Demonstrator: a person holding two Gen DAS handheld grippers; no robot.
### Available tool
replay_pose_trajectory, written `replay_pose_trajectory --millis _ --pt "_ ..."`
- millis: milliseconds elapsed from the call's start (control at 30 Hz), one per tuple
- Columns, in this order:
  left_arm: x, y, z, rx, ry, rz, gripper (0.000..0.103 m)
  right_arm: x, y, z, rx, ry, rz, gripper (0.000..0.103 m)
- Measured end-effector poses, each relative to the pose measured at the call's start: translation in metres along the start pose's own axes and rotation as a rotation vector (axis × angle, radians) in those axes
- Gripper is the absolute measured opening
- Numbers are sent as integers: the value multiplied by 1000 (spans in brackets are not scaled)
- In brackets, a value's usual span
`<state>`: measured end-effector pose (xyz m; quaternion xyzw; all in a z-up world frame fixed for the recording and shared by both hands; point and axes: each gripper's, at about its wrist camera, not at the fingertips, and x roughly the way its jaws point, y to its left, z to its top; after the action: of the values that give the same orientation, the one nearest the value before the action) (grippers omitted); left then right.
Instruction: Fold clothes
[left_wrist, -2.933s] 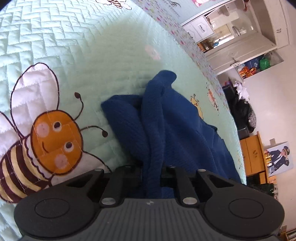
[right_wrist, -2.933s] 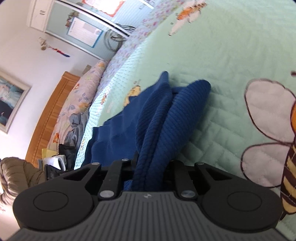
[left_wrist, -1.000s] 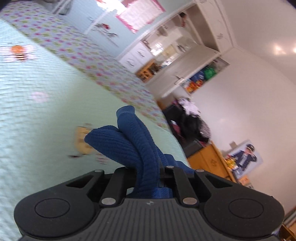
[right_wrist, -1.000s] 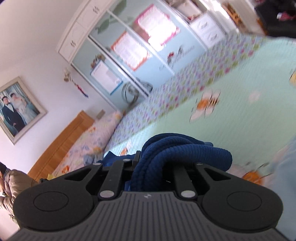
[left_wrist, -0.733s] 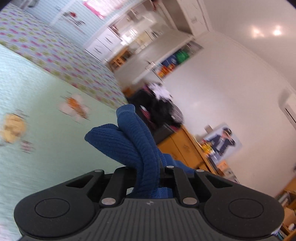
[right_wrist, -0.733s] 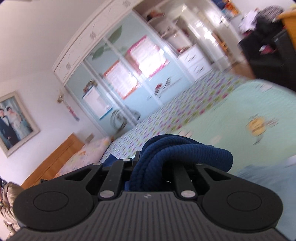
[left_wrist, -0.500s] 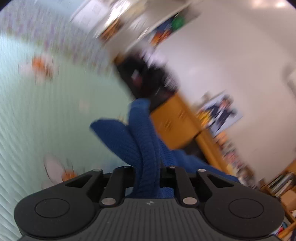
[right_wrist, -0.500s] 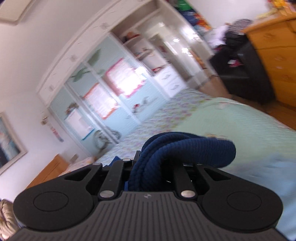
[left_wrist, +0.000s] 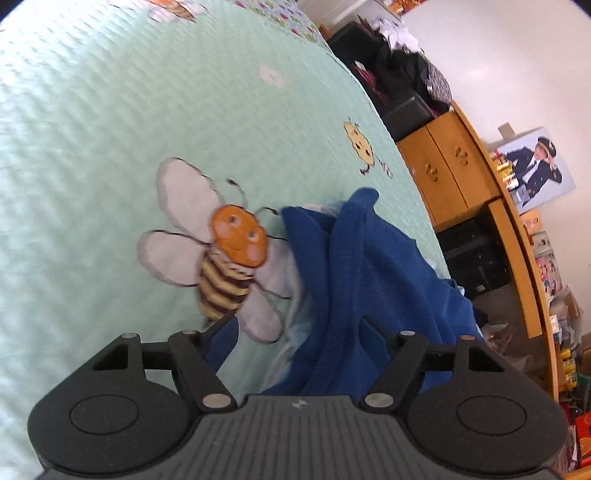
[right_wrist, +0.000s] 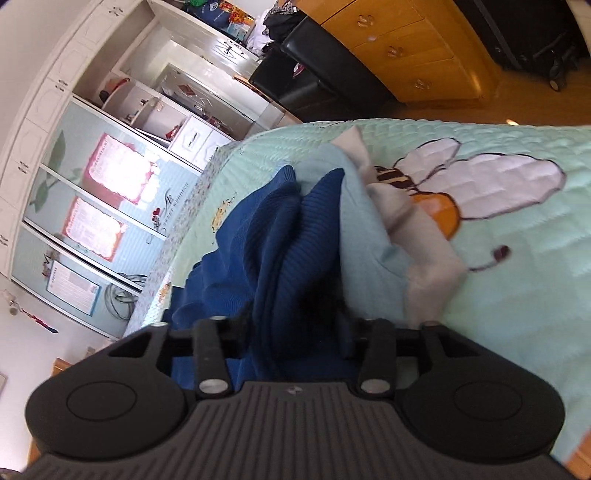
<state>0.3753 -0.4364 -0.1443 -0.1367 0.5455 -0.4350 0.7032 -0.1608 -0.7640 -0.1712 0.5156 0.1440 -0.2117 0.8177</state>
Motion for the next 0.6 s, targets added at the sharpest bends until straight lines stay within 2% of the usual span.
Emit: replay_pose_trajectory --millis 67,200,267,333,367,467,533,600 --pt "-22 7 -8 -6 -31 -11 75 -21 -5 -3 34 -32 -8 58" --pt "-80 20 -39 8 -101 4 77 -78 3 -19 23 -153 -51 59" --pt "-114 25 -59 23 -148 22 78 -103 14 -32 -4 -205 -32 59" --pt "-151 37 -86 7 -215 25 85 -115 32 -48 -41 -225 22 61" --pt "-170 44 -100 -4 -250 25 87 -116 45 -59 -67 -221 56 66" --pt "-221 65 -149 -43 -337 48 102 -106 87 -96 -148 -178 161 82" --pt "-257 83 -183 -92 -387 80 102 -87 120 -123 -189 -117 228 88" --pt "-286 101 -215 -155 -428 124 102 -66 153 -156 -233 -39 282 88"
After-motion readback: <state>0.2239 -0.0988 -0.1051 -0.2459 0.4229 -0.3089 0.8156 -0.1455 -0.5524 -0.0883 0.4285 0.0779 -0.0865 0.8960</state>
